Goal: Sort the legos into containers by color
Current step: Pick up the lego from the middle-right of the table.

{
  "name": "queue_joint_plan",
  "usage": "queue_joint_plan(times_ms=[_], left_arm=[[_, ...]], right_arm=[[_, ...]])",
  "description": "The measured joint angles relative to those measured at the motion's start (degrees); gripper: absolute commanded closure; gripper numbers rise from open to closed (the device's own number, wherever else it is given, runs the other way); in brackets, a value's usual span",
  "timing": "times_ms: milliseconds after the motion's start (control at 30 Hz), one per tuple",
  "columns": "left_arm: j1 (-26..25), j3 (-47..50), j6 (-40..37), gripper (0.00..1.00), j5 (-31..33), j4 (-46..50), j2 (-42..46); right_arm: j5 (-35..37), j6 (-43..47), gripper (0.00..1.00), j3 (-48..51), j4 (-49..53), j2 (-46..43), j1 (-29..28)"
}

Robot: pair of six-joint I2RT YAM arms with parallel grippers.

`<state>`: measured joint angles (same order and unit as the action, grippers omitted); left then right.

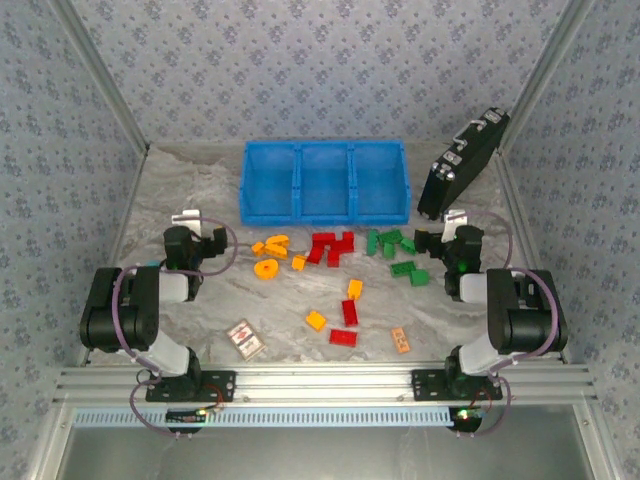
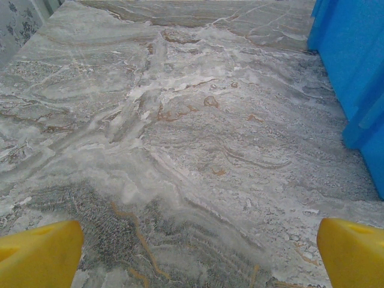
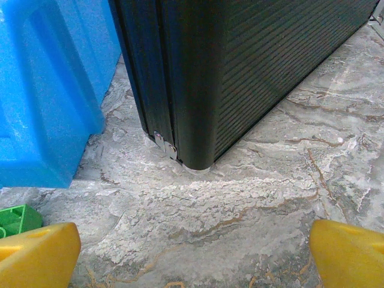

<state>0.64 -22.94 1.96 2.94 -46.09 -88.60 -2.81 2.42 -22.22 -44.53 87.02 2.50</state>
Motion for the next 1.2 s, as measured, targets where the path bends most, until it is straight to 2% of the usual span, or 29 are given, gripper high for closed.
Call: queue_joint_plan(times_ms=[200, 367, 433, 567, 700, 900, 1033, 1200], left_arm=[[0.26, 0.00, 0.02, 0.00, -0.59, 0.00, 0.00], [0.98, -0.37, 0.02, 0.00, -1.11, 1.14, 0.04], [0.98, -2.21, 0.00, 0.00, -1.57, 5.33, 0.59], [0.72, -12.98, 0.28, 0.00, -2.71, 22.95, 5.29], [-0.57, -25.46, 1.92, 0.00, -3.82, 35.21, 11.61], [-6.71, -41.99, 0.98, 0.00, -6.67, 51.32, 17.42], [-10.80, -46.47, -0.72, 0.00, -8.85, 60.19, 20.39], [-12.87, -49.72, -3.65, 0.00, -10.21, 70.99, 20.96]], right_arm=[[-0.33, -0.11, 0.00, -0.15, 0.63, -0.24, 0.26], [1.68, -0.92, 0.00, -3.06, 12.59, -9.97, 0.26], [1.51, -1.36, 0.00, -5.27, 17.90, -16.20, 0.24], [0.28, -4.63, 0.00, -12.46, 30.73, -26.16, 0.04], [0.52, -11.98, 0.00, -16.92, 44.44, -30.82, -2.47], [1.07, -25.92, 0.09, -16.33, 63.28, -34.60, -8.15], [3.13, -37.90, 0.14, -13.38, 72.91, -40.15, -10.99], [5.64, -53.29, 0.20, -9.25, 81.94, -49.35, -12.98]])
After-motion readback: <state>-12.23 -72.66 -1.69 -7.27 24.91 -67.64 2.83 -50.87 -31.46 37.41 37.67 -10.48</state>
